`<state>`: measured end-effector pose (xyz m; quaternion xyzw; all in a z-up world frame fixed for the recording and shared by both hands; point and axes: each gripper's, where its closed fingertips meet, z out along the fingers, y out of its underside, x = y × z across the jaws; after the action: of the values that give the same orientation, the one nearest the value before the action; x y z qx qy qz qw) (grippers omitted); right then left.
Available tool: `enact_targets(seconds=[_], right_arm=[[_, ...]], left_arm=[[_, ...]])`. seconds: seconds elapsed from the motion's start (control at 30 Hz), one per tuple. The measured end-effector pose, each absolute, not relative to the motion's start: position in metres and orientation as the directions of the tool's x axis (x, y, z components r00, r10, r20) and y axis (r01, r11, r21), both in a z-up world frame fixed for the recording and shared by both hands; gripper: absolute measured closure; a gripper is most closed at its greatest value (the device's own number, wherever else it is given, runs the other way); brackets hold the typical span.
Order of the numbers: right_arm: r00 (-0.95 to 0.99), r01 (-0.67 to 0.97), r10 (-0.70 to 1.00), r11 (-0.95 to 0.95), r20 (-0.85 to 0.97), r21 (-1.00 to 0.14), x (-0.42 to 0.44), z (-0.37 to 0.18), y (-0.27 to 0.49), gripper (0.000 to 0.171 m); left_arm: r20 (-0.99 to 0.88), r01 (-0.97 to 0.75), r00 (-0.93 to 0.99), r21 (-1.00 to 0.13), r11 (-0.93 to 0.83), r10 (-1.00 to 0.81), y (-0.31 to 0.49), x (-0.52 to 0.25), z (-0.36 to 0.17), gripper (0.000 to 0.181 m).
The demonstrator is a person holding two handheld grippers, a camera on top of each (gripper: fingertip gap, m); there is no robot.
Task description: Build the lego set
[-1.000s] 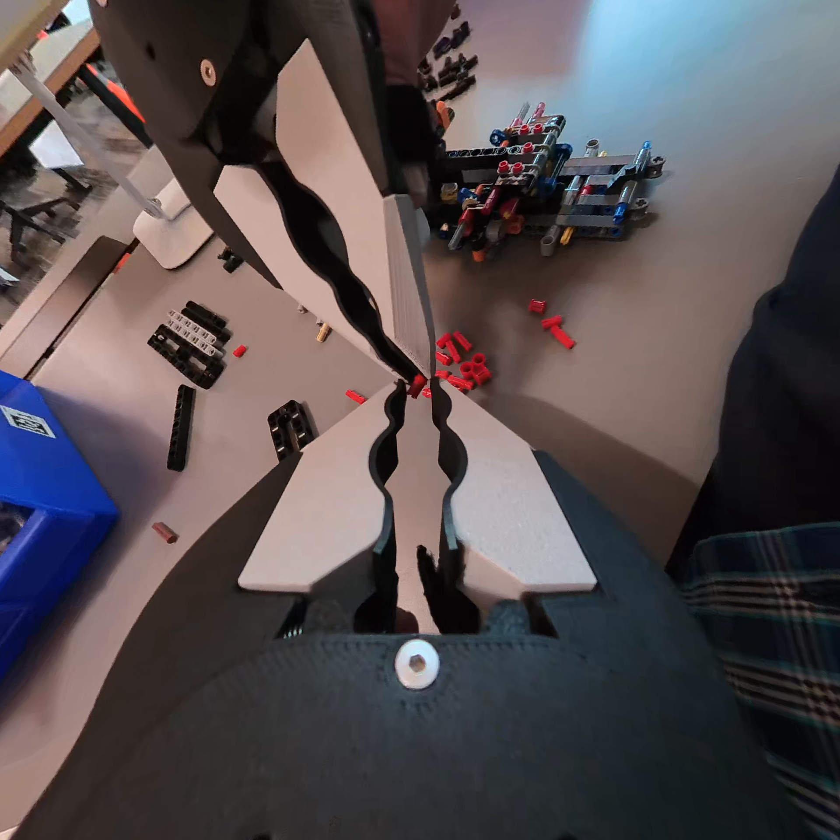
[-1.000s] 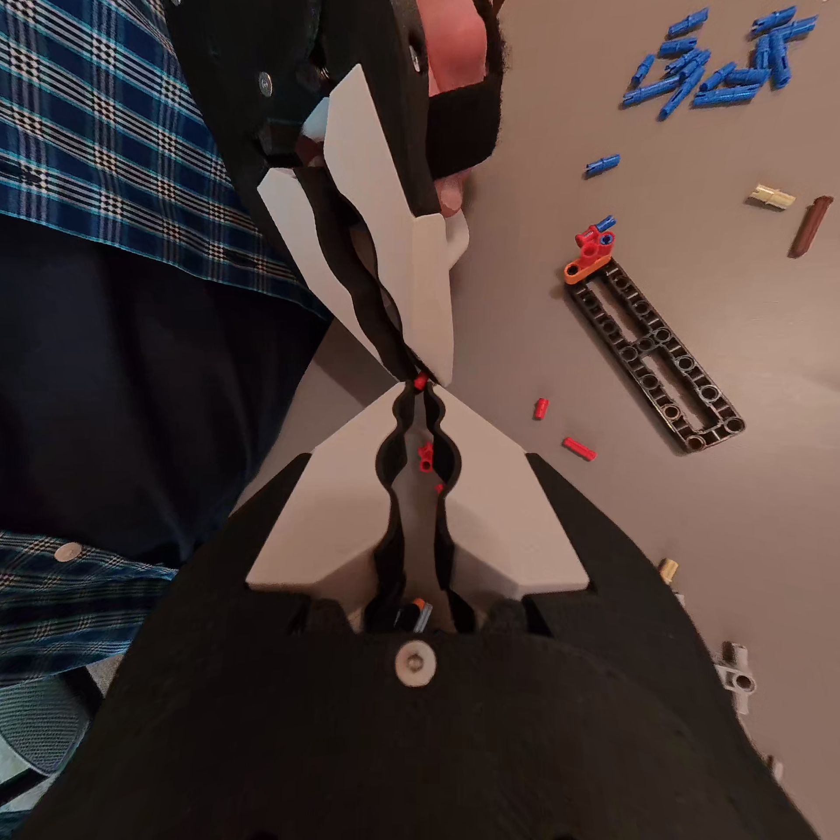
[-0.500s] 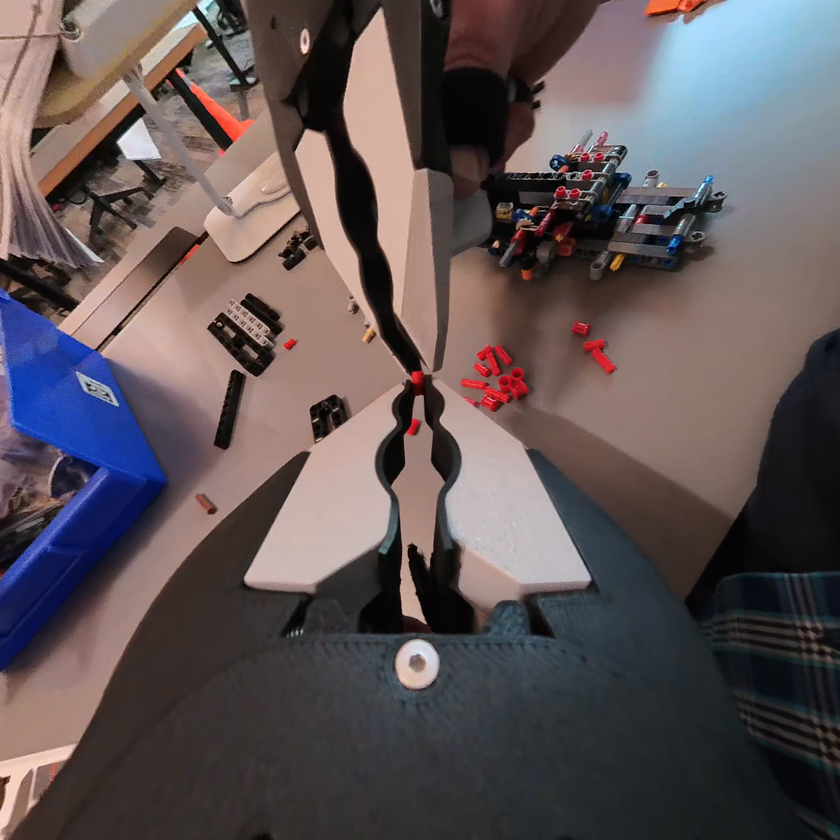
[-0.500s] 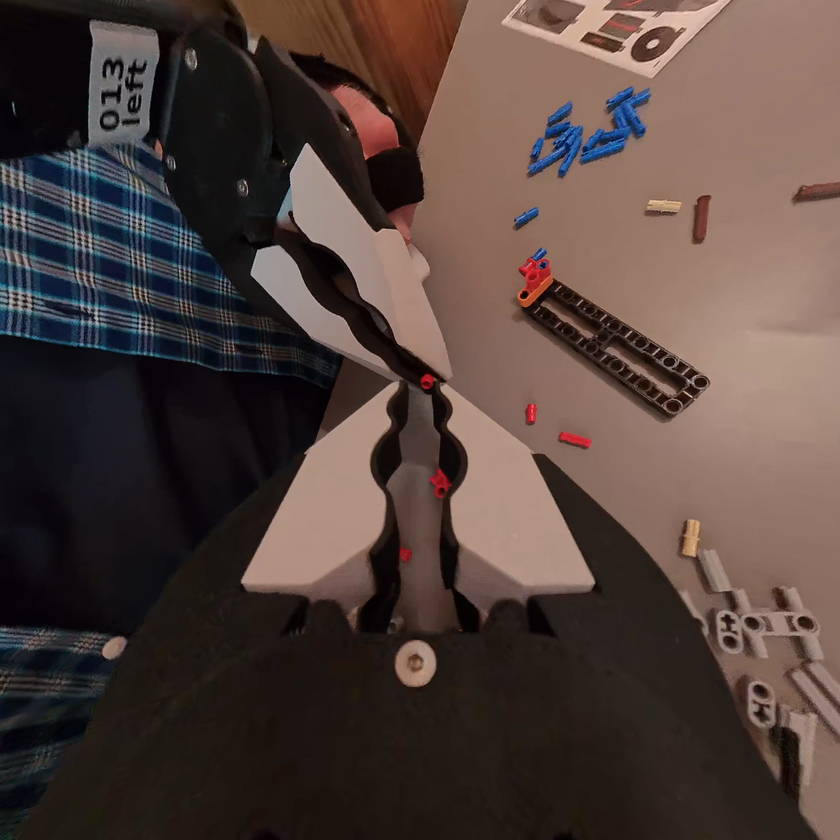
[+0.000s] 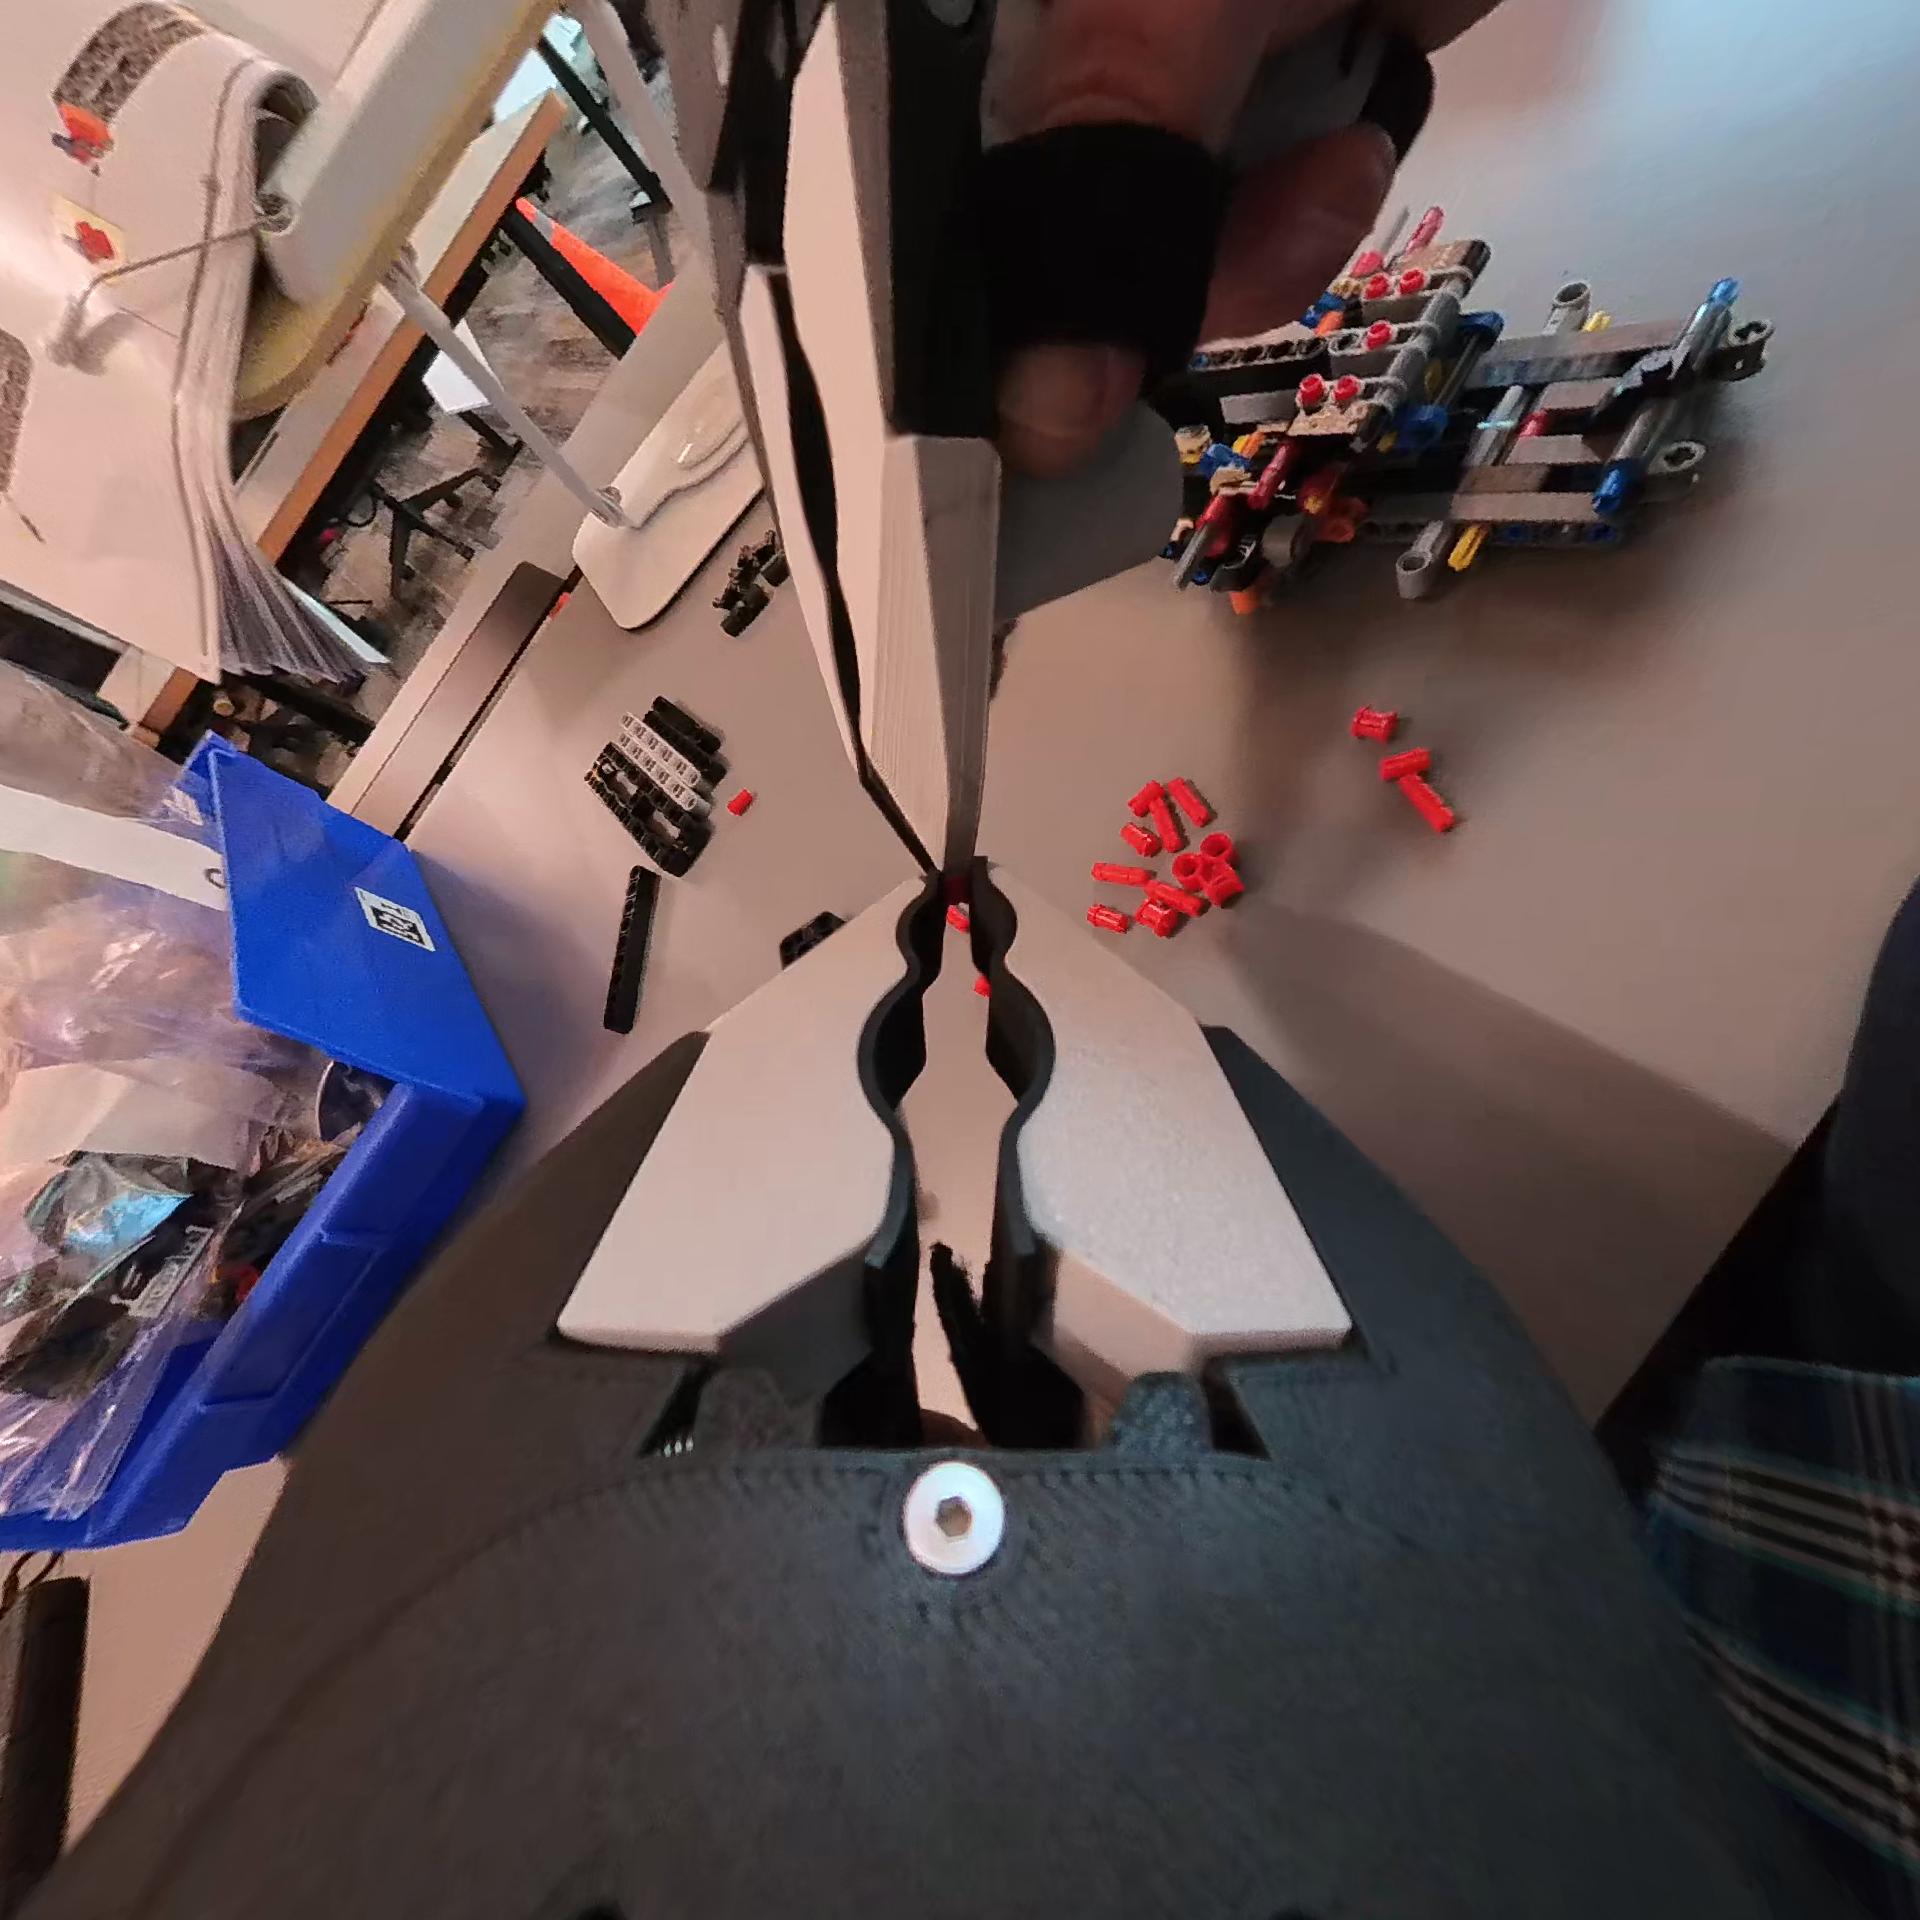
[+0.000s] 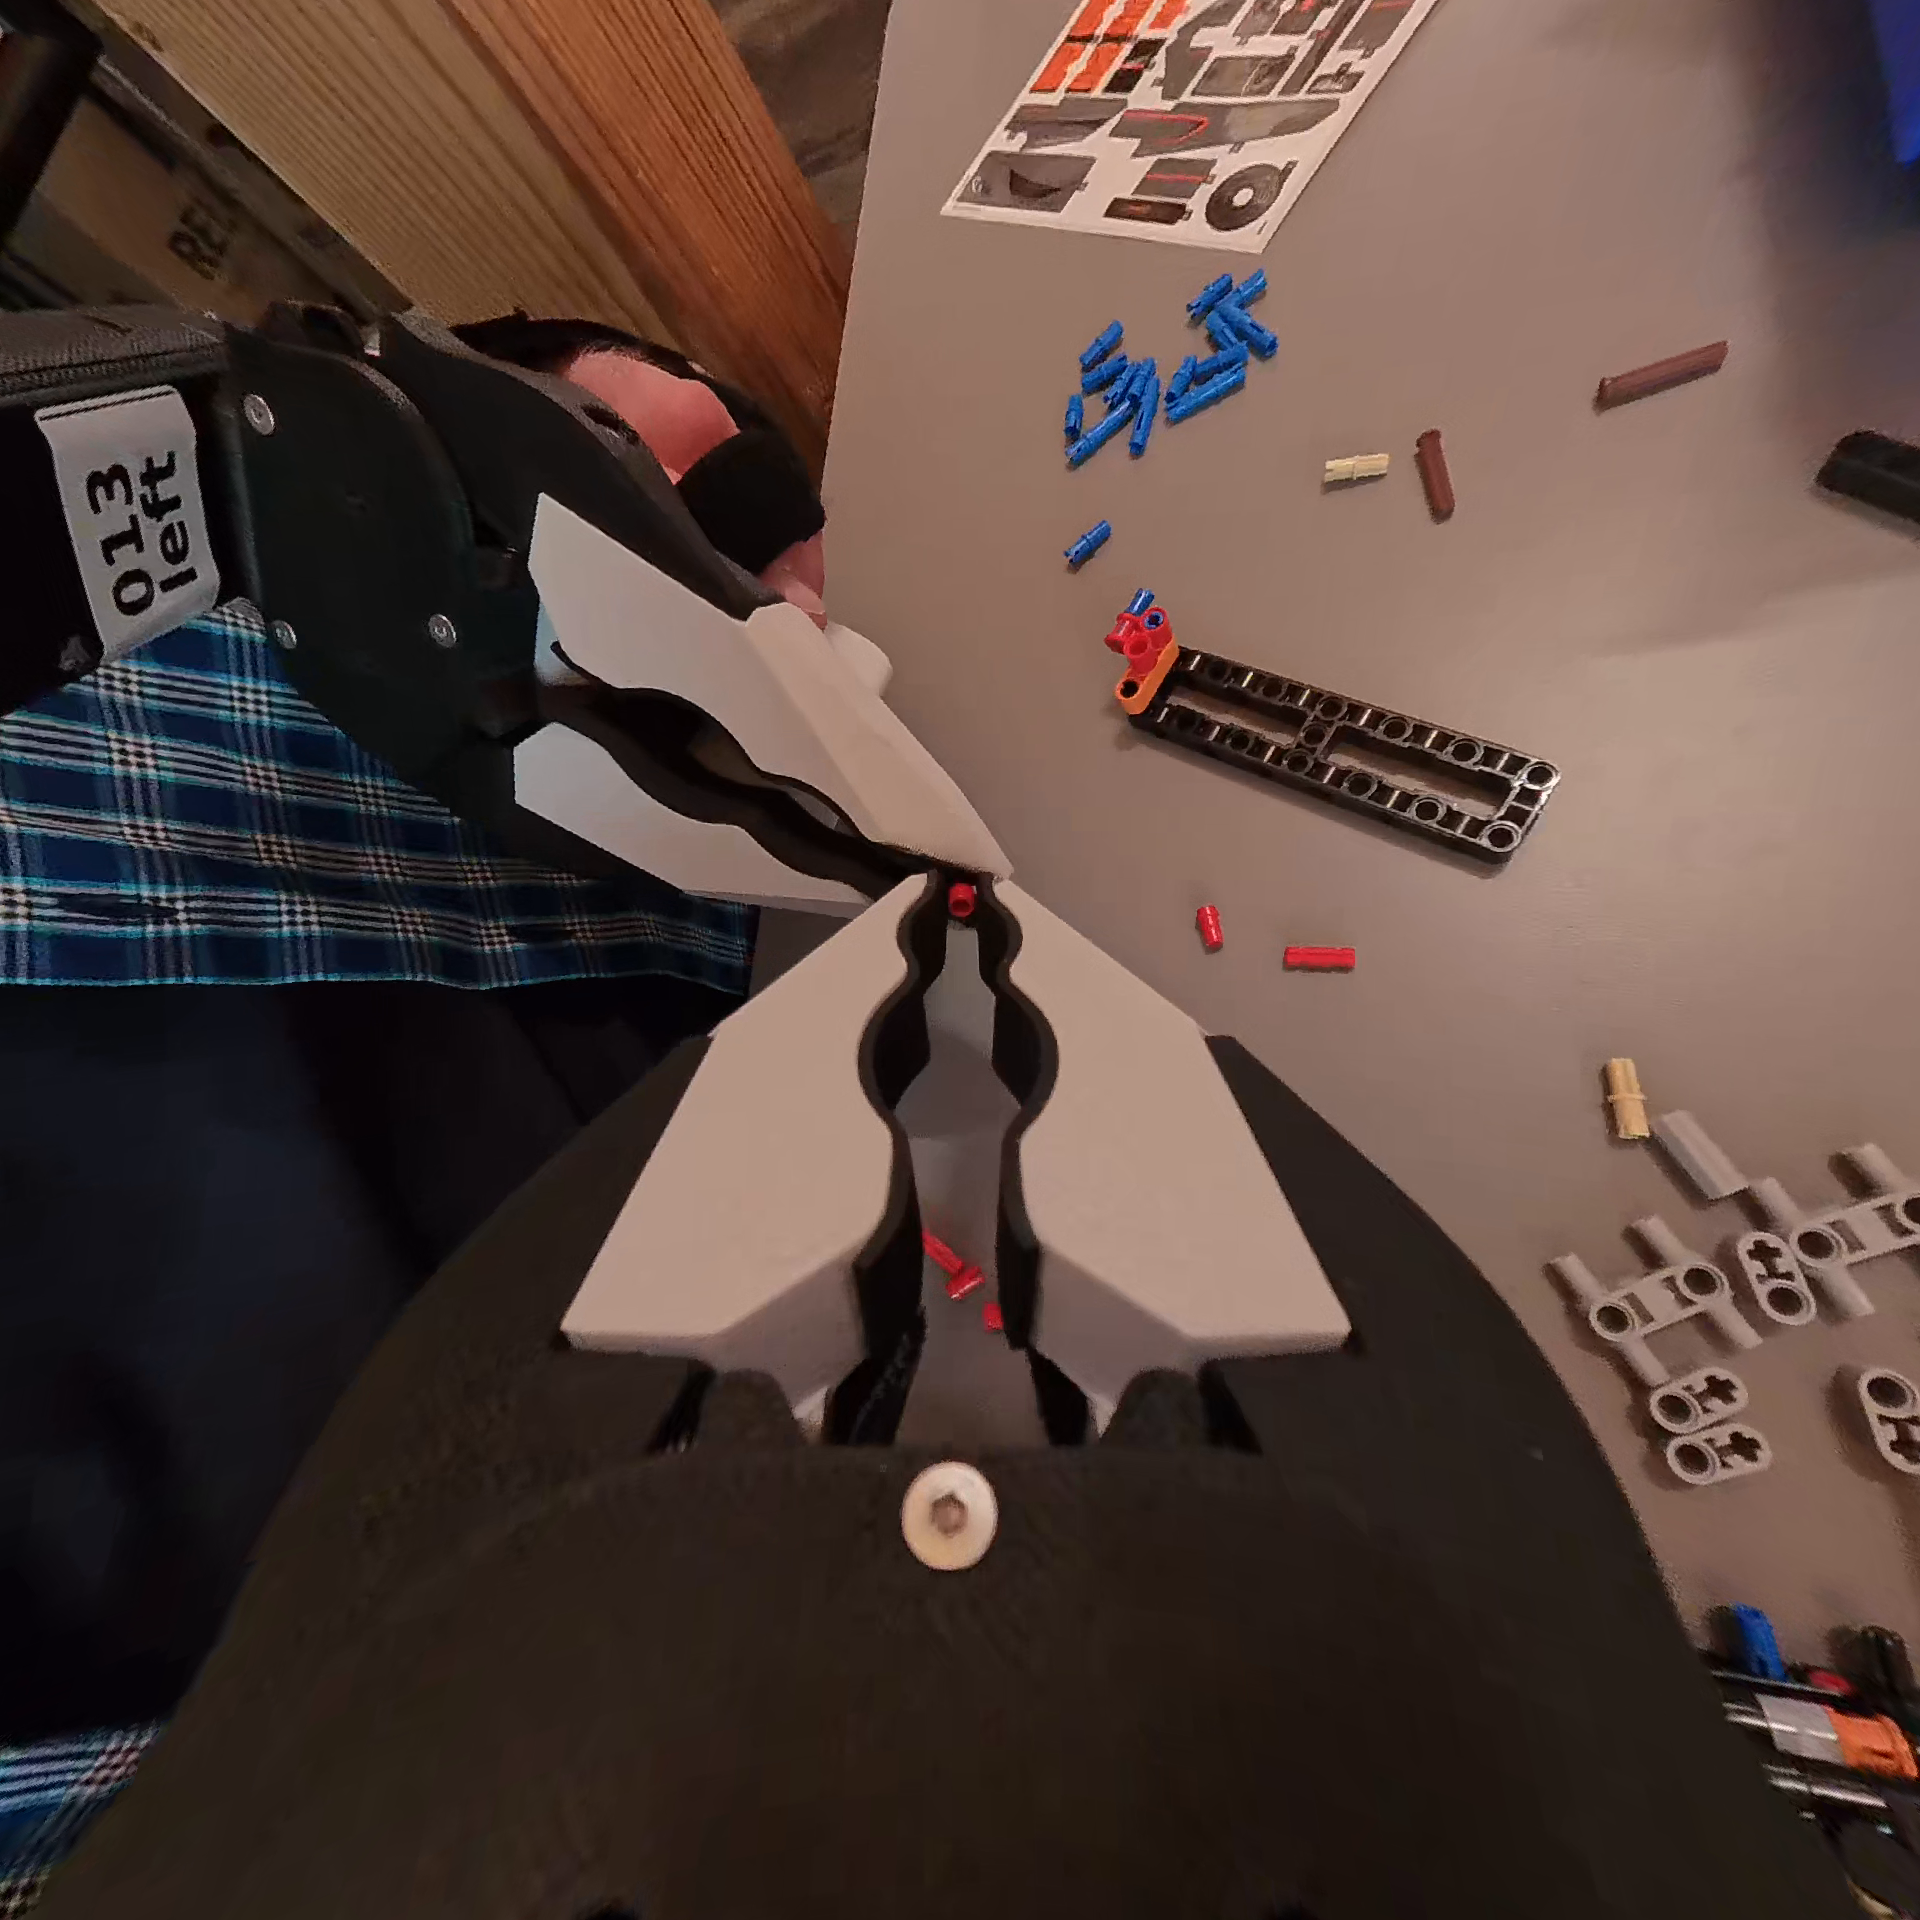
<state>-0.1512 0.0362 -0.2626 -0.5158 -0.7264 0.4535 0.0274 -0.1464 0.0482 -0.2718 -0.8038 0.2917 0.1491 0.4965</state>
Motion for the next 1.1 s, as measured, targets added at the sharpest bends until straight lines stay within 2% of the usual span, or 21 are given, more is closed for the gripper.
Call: enact_targets(seconds=[0.5,1.1], right_arm=[[-0.430,0.629,0.832,-0.002,-0.350,-0.778,-0.150,-0.243,0.037,0.169],[-0.478,0.514,0.842,0.037,-0.250,-0.857,-0.148,-0.224,0.040,0.171]], left_arm=[[-0.520,-0.576,0.816,-0.764,-0.291,-0.252,0.050,-0.145,-0.253,0.178],[-0.293,-0.355,0.916,-0.909,-0.218,-0.273,0.052,-0.138,-0.234,0.178]])
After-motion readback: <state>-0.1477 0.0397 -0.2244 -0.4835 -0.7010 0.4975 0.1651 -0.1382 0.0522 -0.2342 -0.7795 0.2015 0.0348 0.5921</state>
